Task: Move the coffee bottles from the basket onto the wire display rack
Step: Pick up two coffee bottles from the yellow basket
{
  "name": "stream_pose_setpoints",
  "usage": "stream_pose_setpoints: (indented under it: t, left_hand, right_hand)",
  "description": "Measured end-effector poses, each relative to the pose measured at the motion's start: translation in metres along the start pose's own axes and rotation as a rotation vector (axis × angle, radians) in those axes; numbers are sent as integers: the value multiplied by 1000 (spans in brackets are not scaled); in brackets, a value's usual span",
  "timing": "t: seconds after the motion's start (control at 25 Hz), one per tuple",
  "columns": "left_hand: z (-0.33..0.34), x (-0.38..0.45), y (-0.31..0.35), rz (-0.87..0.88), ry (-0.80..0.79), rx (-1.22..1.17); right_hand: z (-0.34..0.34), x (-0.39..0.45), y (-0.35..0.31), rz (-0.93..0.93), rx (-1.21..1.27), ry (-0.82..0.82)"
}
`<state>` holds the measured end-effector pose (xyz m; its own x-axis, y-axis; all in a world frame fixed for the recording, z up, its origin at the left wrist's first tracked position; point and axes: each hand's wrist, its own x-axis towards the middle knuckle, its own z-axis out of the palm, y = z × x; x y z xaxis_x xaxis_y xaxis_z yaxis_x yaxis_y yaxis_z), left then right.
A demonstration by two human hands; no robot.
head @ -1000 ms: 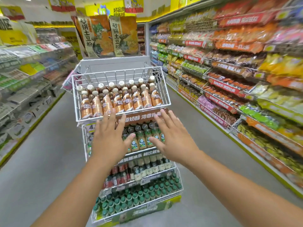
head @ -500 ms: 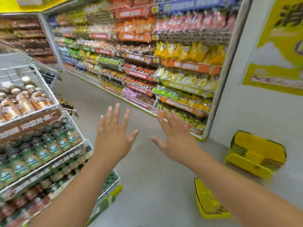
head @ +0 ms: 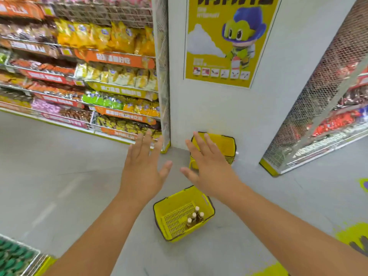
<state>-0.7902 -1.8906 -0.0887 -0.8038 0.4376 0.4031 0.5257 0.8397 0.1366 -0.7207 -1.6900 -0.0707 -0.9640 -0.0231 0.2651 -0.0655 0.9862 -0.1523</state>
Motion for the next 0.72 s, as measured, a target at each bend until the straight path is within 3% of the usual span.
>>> stream_pose_setpoints:
  t: [0.32, 0.72]
  left_hand:
    - [127, 102, 22, 79, -112, -84]
    - [271, 169, 26, -30, -271, -155]
  right_hand:
    - [71, 69, 103, 114, -2, -68]
    - [183, 141, 192, 89, 81, -229]
